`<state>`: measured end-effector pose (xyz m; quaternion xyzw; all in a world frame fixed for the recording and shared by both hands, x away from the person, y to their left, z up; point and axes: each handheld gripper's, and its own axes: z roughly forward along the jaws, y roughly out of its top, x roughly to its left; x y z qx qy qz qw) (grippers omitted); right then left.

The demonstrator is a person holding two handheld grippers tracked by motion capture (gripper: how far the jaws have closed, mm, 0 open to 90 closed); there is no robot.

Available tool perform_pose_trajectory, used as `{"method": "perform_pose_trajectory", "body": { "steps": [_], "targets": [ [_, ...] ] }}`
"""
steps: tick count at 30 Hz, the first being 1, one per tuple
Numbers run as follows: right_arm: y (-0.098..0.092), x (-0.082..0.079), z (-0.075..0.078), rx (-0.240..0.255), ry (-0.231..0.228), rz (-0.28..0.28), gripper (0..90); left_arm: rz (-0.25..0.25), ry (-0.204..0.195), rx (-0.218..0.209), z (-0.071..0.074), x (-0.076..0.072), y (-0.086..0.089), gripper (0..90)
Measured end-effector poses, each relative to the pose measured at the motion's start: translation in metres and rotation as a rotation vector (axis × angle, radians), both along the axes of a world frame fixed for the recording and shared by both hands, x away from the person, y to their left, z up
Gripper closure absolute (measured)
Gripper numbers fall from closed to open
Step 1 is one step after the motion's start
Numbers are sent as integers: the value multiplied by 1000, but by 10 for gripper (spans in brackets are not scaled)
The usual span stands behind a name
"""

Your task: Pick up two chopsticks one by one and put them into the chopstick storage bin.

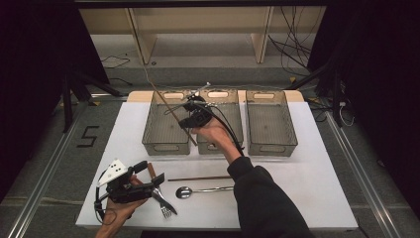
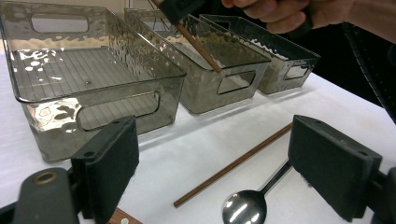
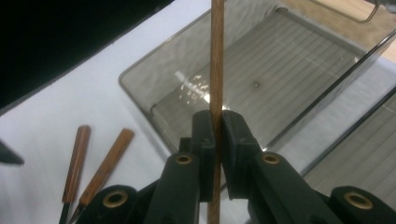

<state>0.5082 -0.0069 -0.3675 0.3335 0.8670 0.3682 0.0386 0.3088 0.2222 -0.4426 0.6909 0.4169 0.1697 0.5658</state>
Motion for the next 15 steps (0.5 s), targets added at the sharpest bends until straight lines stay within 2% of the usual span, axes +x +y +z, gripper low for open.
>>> {"method": "perform_pose_trajectory", "body": {
  "steps": [6, 15],
  "targets": [
    [10, 11, 5, 36, 8, -42, 849, -1, -1, -2, 0, 0, 1, 157],
    [19, 17, 4, 50, 7, -83, 849, -3, -2, -3, 0, 0, 0, 157]
  ]
}}
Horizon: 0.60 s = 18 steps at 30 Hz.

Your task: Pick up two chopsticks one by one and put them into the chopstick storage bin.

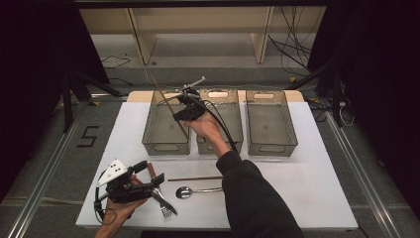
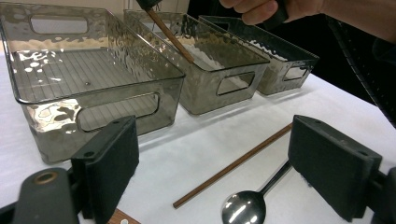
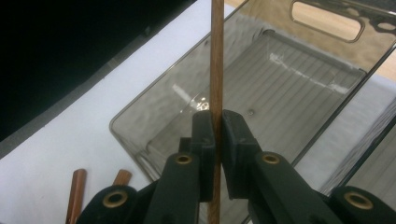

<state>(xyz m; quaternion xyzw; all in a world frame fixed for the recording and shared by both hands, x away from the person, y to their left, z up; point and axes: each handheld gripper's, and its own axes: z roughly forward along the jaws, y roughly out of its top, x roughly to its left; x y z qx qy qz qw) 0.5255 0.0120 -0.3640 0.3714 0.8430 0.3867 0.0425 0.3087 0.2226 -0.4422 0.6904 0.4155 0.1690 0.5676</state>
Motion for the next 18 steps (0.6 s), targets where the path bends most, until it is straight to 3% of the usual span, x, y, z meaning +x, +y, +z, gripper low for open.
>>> {"method": "perform_pose_trajectory", "body": {
  "steps": [18],
  "targets": [
    [10, 12, -20, 3, 37, -80, 849, -1, 1, -3, 0, 0, 0, 157]
  ]
}}
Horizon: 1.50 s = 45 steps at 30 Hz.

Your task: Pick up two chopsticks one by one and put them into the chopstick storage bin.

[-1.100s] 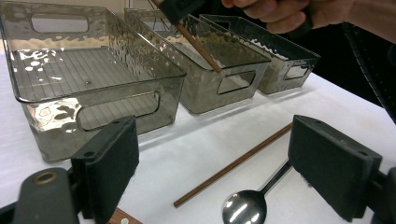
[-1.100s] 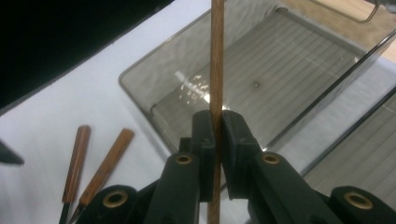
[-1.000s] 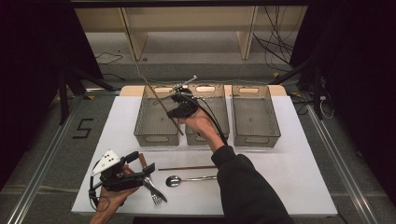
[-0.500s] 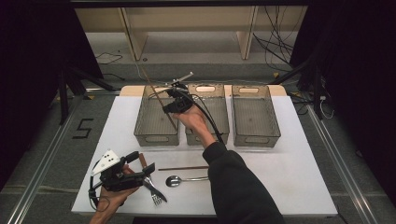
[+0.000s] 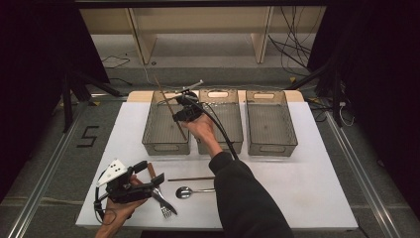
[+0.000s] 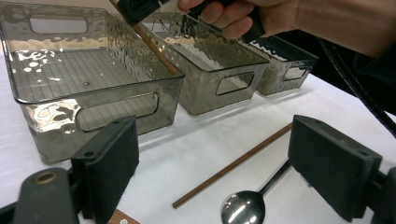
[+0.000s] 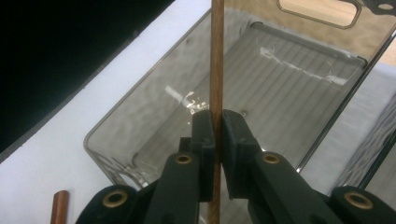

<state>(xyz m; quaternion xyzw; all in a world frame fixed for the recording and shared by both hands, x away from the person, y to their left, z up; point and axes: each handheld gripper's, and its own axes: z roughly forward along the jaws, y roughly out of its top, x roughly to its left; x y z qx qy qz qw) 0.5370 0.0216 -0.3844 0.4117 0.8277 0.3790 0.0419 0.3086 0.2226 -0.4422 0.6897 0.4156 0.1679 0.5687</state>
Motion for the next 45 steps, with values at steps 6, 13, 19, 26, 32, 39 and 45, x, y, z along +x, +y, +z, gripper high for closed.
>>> {"method": "perform_pose_trajectory", "body": {
  "steps": [6, 13, 19, 26, 32, 39, 45],
  "targets": [
    [3, 0, -6, -9, 14, -3, 848, -2, -1, 0, 0, 0, 0, 157],
    [7, -2, -12, -28, 23, -7, 841, -2, 0, 1, 0, 0, 0, 157],
    [6, -3, -13, -42, 39, 3, 643, -1, 0, 0, 0, 0, 0, 157],
    [-2, -14, 3, -12, 0, 97, 479, 4, -2, -4, 0, 0, 0, 157],
    [-16, -31, 15, -39, -42, 217, 389, 2, 0, 1, 0, 0, 0, 157],
    [-36, -55, 16, -102, -75, 317, 358, 8, 2, -9, 0, 0, 0, 157],
    [-52, -73, 12, -149, -98, 384, 332, 10, 6, -13, -1, 0, 0, 157]
  ]
}}
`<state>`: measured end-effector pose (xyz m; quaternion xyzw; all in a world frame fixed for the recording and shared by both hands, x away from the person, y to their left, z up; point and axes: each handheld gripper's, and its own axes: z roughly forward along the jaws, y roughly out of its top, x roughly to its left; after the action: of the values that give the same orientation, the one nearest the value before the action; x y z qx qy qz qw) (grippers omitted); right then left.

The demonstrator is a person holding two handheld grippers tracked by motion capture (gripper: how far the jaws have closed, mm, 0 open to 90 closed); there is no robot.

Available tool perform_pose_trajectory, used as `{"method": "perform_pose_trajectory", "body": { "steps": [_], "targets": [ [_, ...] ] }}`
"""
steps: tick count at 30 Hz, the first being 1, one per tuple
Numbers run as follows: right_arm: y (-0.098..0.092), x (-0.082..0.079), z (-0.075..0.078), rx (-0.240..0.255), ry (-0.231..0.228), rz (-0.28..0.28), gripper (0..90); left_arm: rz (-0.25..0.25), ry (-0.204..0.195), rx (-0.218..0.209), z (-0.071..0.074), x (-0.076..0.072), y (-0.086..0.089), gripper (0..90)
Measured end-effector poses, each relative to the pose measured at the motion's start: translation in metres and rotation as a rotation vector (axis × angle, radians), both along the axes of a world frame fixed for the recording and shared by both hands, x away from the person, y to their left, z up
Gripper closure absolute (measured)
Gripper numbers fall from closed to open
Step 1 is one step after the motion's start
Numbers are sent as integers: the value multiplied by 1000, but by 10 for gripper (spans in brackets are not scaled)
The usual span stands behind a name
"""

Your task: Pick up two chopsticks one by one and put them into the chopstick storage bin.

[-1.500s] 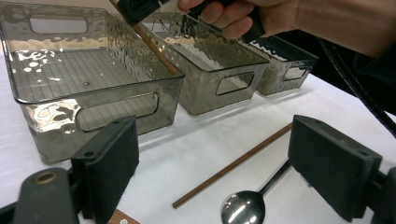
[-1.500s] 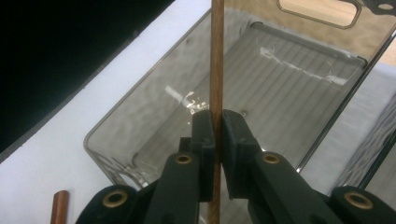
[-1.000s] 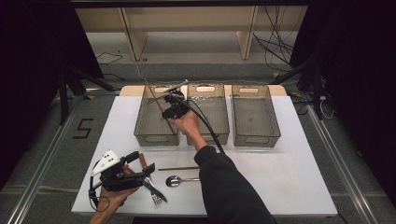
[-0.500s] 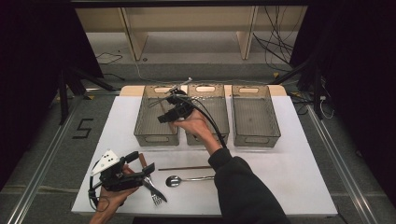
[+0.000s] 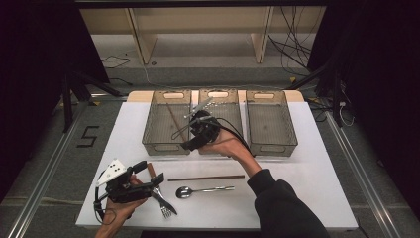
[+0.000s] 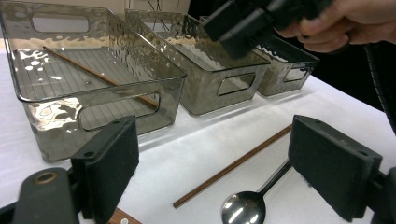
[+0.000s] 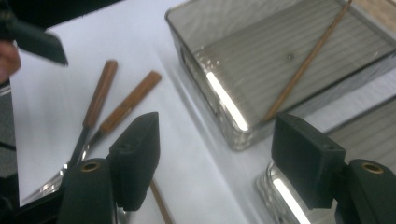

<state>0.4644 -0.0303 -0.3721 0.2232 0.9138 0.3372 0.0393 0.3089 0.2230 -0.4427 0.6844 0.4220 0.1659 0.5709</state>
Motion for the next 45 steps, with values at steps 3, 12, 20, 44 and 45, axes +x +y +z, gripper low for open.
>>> {"method": "perform_pose_trajectory", "body": {
  "steps": [3, 12, 20, 44, 45],
  "targets": [
    [-5, -5, -2, -7, -5, 12, 331, -1, -2, 4, 0, 0, 0, 157],
    [-20, -24, -16, -78, -17, 68, 311, -1, 5, 3, 0, 0, 1, 157],
    [-26, -29, -27, -141, -11, 82, 312, -1, 7, 5, -1, 1, 1, 157],
    [-38, -39, -62, -333, 29, 167, 432, -2, 6, 7, -1, 1, 0, 157],
    [-38, -39, -62, -358, 40, 174, 442, -2, 6, 7, -1, 1, 0, 157]
  ]
}}
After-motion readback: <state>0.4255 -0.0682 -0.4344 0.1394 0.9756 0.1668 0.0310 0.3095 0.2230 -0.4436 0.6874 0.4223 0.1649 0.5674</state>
